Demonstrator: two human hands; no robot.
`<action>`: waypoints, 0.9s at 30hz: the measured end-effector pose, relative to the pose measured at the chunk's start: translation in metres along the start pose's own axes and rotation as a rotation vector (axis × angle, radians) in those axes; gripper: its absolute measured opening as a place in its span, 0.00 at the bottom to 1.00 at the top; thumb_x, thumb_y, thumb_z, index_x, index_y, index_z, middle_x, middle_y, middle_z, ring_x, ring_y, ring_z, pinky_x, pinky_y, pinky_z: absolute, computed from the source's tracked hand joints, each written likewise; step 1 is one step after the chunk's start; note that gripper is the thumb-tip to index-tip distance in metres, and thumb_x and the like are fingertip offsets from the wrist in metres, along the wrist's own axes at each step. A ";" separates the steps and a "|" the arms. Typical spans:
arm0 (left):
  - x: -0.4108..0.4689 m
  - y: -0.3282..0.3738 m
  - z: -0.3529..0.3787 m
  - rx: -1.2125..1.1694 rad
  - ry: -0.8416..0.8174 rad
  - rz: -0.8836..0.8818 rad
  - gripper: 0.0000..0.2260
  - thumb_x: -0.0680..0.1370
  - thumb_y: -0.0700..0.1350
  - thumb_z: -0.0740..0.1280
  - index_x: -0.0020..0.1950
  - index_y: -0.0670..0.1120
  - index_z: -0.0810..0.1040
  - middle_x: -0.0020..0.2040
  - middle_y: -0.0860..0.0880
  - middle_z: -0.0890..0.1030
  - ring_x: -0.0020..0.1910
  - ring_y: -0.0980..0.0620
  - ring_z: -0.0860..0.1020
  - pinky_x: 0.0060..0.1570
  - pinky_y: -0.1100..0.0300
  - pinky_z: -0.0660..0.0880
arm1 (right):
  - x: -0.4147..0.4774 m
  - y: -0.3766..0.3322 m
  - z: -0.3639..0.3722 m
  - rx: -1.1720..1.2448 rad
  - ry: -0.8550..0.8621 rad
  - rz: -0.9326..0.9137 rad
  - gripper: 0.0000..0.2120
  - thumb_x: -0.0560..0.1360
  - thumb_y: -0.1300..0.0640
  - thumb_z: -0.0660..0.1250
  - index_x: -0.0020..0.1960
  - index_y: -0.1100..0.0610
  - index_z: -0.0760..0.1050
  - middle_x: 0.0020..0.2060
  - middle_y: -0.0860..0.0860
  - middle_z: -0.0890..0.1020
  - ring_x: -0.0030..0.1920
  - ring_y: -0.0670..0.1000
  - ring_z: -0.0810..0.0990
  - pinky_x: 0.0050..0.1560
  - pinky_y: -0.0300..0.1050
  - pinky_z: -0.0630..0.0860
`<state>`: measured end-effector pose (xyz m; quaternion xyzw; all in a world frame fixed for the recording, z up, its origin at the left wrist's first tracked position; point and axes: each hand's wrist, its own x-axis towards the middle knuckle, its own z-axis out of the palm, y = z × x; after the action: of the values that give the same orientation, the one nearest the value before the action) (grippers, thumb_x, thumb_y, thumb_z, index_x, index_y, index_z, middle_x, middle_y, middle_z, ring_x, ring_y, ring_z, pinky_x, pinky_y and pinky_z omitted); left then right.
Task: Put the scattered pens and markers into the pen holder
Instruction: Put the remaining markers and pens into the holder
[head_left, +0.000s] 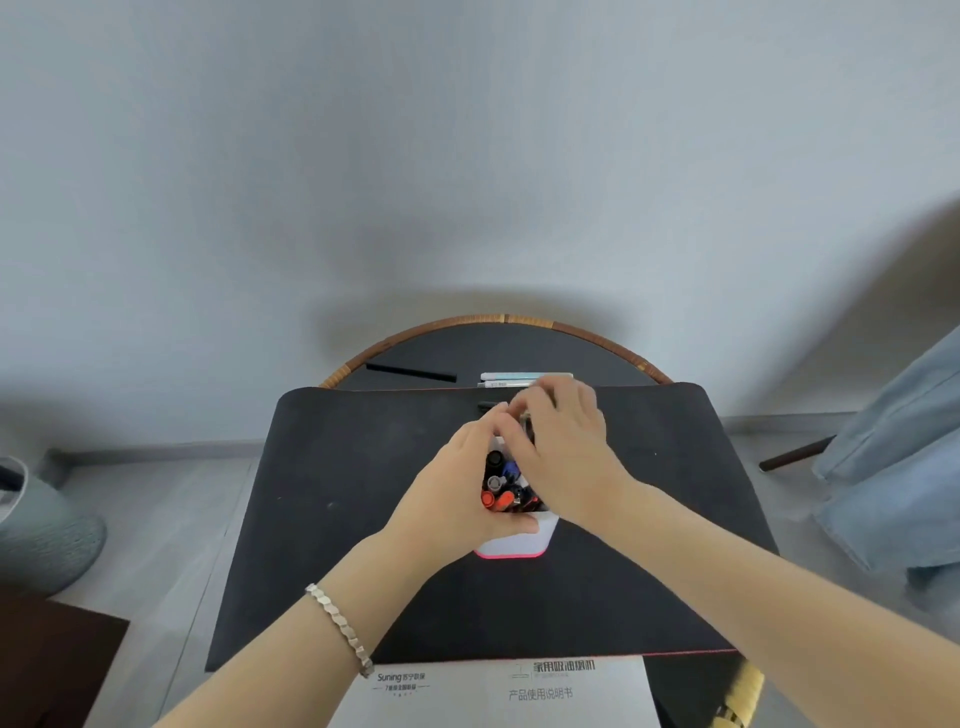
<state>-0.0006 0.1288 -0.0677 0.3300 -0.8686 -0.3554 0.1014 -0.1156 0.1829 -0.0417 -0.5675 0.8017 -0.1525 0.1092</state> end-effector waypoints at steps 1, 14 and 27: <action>0.001 0.000 0.000 0.013 -0.001 -0.001 0.42 0.64 0.52 0.76 0.72 0.54 0.57 0.70 0.57 0.66 0.67 0.55 0.68 0.67 0.57 0.66 | -0.005 0.003 0.002 0.109 -0.056 0.029 0.22 0.79 0.46 0.51 0.70 0.54 0.60 0.72 0.53 0.59 0.73 0.54 0.53 0.72 0.50 0.56; 0.011 -0.002 -0.006 0.110 -0.033 -0.014 0.41 0.60 0.56 0.76 0.68 0.56 0.60 0.61 0.57 0.73 0.58 0.55 0.74 0.57 0.59 0.73 | 0.058 0.080 0.012 0.284 0.086 0.187 0.13 0.76 0.61 0.59 0.58 0.57 0.77 0.57 0.53 0.81 0.57 0.51 0.78 0.60 0.43 0.72; 0.029 -0.012 -0.005 0.031 -0.081 -0.089 0.42 0.51 0.66 0.68 0.63 0.56 0.64 0.45 0.65 0.72 0.51 0.59 0.74 0.54 0.61 0.71 | 0.125 0.076 0.068 -0.061 -0.285 -0.123 0.19 0.72 0.71 0.61 0.62 0.61 0.71 0.59 0.59 0.71 0.57 0.57 0.69 0.59 0.49 0.68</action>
<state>-0.0143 0.1006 -0.0740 0.3553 -0.8619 -0.3590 0.0451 -0.2003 0.0810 -0.1334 -0.6345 0.7460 -0.0523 0.1952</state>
